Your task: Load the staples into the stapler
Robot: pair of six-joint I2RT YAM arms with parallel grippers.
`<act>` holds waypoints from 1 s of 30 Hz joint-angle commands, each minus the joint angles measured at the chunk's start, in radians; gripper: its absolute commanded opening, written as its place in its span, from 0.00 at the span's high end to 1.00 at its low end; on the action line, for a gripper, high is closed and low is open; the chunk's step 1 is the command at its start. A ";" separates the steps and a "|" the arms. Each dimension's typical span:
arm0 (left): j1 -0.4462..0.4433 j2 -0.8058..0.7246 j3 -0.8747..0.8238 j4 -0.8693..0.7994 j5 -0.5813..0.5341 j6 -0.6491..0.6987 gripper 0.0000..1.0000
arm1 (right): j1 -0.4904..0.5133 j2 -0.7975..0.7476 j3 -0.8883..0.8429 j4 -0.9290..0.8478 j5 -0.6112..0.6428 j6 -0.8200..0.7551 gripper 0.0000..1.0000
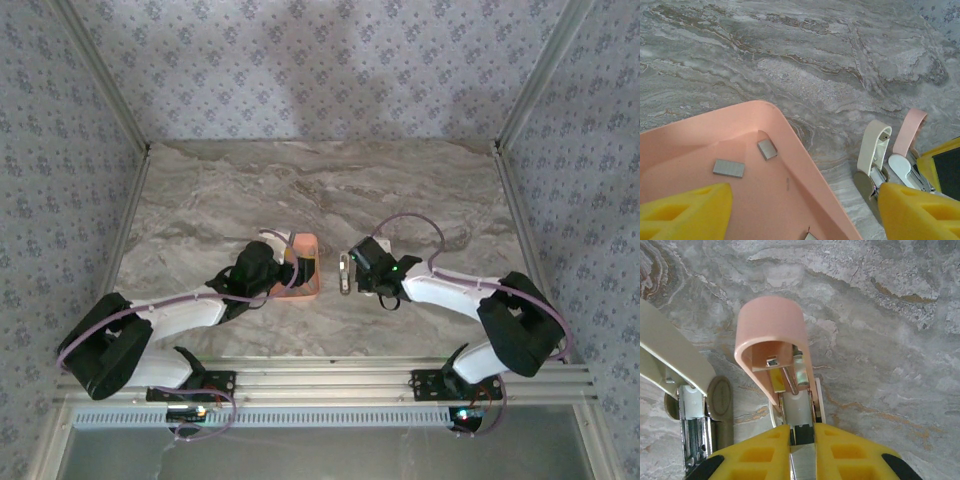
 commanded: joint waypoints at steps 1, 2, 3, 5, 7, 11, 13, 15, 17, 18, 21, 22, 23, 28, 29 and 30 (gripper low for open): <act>-0.007 -0.006 0.016 0.018 -0.014 0.011 0.23 | 0.009 0.017 -0.018 -0.042 0.020 0.010 0.83; -0.008 -0.007 0.016 0.019 -0.013 0.011 0.23 | 0.009 0.018 -0.017 -0.047 0.020 0.010 0.83; -0.007 -0.006 0.016 0.018 -0.011 0.011 0.24 | 0.010 0.018 -0.017 -0.051 0.020 0.012 0.83; -0.008 -0.006 0.016 0.019 -0.011 0.011 0.24 | 0.010 0.018 -0.018 -0.055 0.019 0.012 0.83; -0.007 -0.007 0.016 0.019 -0.011 0.010 0.23 | 0.011 0.017 -0.015 -0.055 0.020 0.012 0.81; -0.006 -0.011 0.013 0.018 -0.010 0.011 0.24 | 0.010 0.017 -0.006 -0.060 0.022 0.012 0.78; -0.007 -0.012 0.012 0.017 -0.013 0.011 0.24 | 0.012 0.016 0.003 -0.069 0.022 0.012 0.76; -0.007 -0.013 0.012 0.018 -0.012 0.011 0.23 | 0.015 0.010 0.012 -0.073 0.024 0.006 0.75; -0.007 -0.012 0.013 0.018 -0.013 0.011 0.23 | 0.017 -0.005 0.013 -0.069 0.024 0.004 0.73; -0.008 -0.013 0.013 0.019 -0.013 0.011 0.24 | 0.018 -0.012 0.014 -0.069 0.024 0.003 0.71; -0.008 -0.015 0.013 0.019 -0.013 0.013 0.24 | 0.019 -0.040 0.016 -0.076 0.025 0.003 0.69; -0.007 -0.015 0.013 0.019 -0.011 0.013 0.24 | 0.018 -0.051 0.018 -0.079 0.022 0.001 0.68; -0.007 -0.017 0.012 0.019 -0.011 0.013 0.23 | 0.018 -0.063 0.019 -0.082 0.021 0.001 0.67; -0.008 -0.020 0.012 0.020 -0.011 0.013 0.23 | 0.003 -0.127 0.019 -0.105 -0.013 -0.019 0.65; -0.008 -0.021 0.010 0.021 -0.010 0.013 0.24 | -0.009 -0.137 0.015 -0.102 -0.031 -0.028 0.65; -0.007 -0.023 0.009 0.020 -0.012 0.013 0.23 | -0.030 -0.142 0.012 -0.095 -0.067 -0.037 0.65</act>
